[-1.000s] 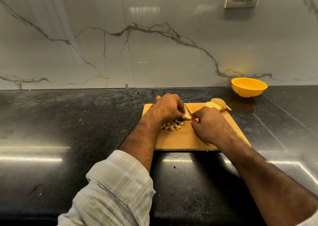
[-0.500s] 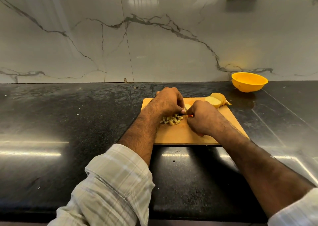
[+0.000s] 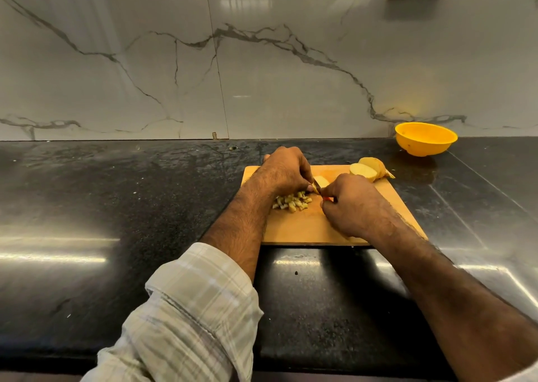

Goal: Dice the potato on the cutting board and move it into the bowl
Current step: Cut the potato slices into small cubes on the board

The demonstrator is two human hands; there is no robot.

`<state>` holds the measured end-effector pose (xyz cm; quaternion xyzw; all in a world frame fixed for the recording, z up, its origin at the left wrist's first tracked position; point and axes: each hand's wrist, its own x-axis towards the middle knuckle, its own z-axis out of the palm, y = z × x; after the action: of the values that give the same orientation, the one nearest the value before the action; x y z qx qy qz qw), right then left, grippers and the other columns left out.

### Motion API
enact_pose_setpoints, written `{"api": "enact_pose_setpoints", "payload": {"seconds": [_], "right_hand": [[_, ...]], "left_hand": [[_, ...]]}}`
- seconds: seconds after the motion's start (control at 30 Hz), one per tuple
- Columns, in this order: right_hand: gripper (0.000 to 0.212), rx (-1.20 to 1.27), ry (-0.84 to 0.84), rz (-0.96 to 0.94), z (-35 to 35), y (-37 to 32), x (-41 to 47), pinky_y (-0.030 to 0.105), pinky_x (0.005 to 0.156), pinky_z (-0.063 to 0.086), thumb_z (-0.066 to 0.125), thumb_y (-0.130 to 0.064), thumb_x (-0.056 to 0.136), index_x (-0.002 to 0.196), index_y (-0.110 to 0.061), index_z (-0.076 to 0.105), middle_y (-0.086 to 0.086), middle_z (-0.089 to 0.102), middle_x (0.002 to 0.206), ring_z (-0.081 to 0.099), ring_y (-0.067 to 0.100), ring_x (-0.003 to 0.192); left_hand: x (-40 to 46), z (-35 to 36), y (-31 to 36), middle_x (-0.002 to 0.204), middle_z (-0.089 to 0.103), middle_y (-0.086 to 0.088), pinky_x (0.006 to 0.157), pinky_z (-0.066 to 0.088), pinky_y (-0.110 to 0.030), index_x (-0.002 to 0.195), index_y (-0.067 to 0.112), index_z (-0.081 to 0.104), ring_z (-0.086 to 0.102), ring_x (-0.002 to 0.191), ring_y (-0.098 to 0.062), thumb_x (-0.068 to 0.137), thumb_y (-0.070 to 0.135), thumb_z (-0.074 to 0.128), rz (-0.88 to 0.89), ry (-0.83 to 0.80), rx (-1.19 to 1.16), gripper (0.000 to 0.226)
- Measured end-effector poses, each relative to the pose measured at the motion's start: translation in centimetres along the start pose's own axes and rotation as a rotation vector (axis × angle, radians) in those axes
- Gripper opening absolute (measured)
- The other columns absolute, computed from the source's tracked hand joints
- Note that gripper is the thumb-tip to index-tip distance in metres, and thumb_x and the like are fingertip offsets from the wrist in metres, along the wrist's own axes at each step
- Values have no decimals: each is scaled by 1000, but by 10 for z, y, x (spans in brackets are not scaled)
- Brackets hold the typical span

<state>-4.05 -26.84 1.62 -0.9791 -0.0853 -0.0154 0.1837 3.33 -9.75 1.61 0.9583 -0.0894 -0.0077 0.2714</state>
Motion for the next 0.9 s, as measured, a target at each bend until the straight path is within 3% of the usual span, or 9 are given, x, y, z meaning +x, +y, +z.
{"api": "enact_pose_setpoints", "payload": {"seconds": [0.1, 0.2, 0.27, 0.4, 0.5, 0.63, 0.8, 0.9], "right_hand": [[39, 42, -51, 3, -3, -1, 5, 37, 82, 63, 70, -24, 98, 136, -21, 68, 4, 68, 124, 68, 19, 92], [40, 45, -47, 12, 0, -2, 11, 36, 85, 62, 72, -25, 96, 135, -18, 67, 3, 69, 122, 67, 19, 100], [40, 50, -44, 3, 4, 0, 11, 33, 83, 62, 70, -27, 97, 136, -21, 68, 2, 71, 121, 68, 17, 98], [33, 164, 29, 13, -12, 15, 1, 26, 52, 60, 67, -25, 100, 133, -21, 70, 0, 71, 94, 71, 16, 59], [36, 157, 70, 66, -22, 28, -1, 27, 46, 58, 70, -25, 100, 136, -22, 69, -1, 69, 82, 69, 16, 50], [39, 127, 32, 84, -22, 33, 1, 28, 49, 59, 70, -25, 99, 138, -22, 67, 2, 72, 90, 70, 16, 50], [42, 100, -2, 123, -23, 37, 6, 29, 51, 62, 71, -23, 99, 141, -24, 65, 9, 72, 112, 73, 17, 61], [41, 86, -16, 130, -22, 38, 7, 37, 58, 65, 71, -22, 98, 139, -24, 66, 8, 71, 117, 74, 20, 68]], "left_hand": [[-1, 0, 3, 88, 77, 15, 115, 43, -55, 80, 27, 84, 66, 111, -11, 78, 27, 92, -10, 13, 29, 9], [-4, 0, 7, 92, 77, 15, 123, 24, -61, 84, 27, 83, 63, 116, -11, 81, 28, 90, -2, 26, 78, 7], [-7, -1, 9, 95, 76, 15, 121, 18, -64, 86, 28, 82, 61, 118, -11, 84, 31, 88, 5, 24, 115, 6], [-11, -1, 12, 95, 74, 14, 113, 25, -59, 90, 30, 77, 62, 106, -10, 88, 38, 82, 37, 60, 158, 10], [-13, 2, 19, 98, 72, 13, 109, 28, -56, 94, 30, 76, 61, 107, -12, 91, 43, 77, 46, 82, 229, 13], [-12, 4, 23, 102, 72, 11, 113, 29, -58, 97, 30, 74, 61, 109, -13, 94, 49, 72, 20, 77, 278, 19], [-13, 18, 35, 106, 68, 9, 114, 29, -64, 103, 30, 65, 61, 108, -16, 86, 83, 56, 11, 108, 368, 57], [-11, 25, 41, 122, 67, 4, 115, 29, -64, 120, 30, 59, 60, 118, -22, 85, 77, 64, -13, 119, 444, 59]]}}
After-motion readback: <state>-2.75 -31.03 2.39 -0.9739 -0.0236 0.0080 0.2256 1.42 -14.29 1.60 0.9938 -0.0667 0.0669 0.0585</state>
